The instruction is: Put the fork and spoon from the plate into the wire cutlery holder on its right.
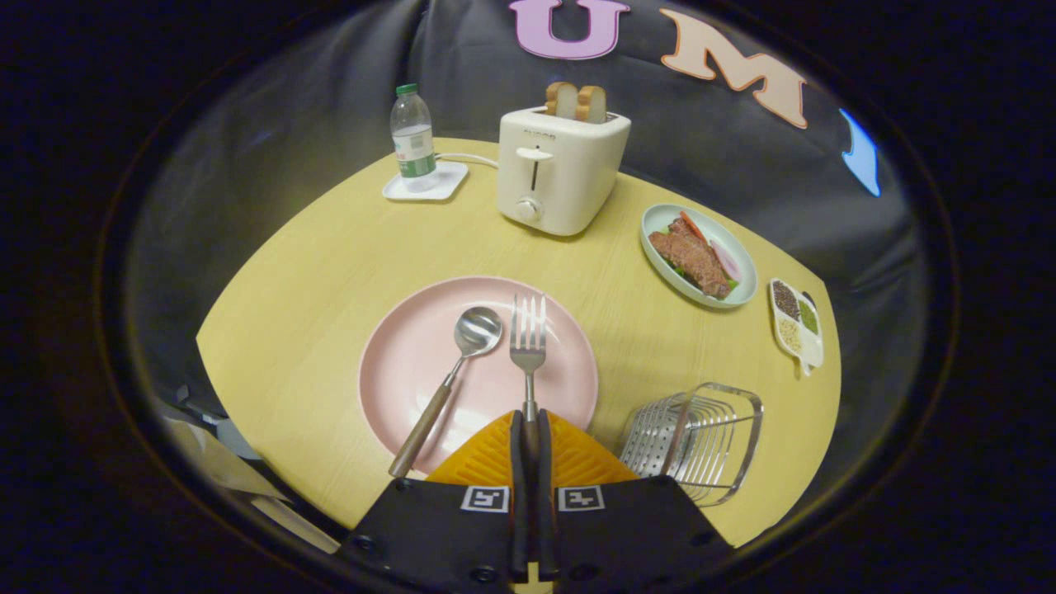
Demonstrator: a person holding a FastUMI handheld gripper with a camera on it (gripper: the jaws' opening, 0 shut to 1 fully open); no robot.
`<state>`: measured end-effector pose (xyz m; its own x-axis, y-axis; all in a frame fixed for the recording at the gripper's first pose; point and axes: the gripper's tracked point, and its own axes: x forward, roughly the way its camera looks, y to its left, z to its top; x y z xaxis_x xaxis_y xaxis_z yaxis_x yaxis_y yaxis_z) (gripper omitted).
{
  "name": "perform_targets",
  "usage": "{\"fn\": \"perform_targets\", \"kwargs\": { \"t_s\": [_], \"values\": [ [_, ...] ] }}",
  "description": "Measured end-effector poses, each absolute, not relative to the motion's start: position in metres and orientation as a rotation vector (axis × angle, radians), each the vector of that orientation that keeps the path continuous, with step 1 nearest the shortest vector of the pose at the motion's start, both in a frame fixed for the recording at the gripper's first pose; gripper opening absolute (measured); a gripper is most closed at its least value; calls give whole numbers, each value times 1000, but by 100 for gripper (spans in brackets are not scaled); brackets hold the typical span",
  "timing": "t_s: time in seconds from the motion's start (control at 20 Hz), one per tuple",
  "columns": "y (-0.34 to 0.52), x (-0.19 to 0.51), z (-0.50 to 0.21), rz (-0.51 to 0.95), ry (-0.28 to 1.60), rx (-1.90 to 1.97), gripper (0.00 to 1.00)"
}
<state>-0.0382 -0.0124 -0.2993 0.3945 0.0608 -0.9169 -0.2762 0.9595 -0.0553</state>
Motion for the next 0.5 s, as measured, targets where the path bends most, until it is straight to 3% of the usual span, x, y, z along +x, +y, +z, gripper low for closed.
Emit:
{"fn": "perform_targets", "kwargs": {
  "t_s": [0.5],
  "values": [
    [-63,-36,-257,260,1171,-310,9]
  ]
}}
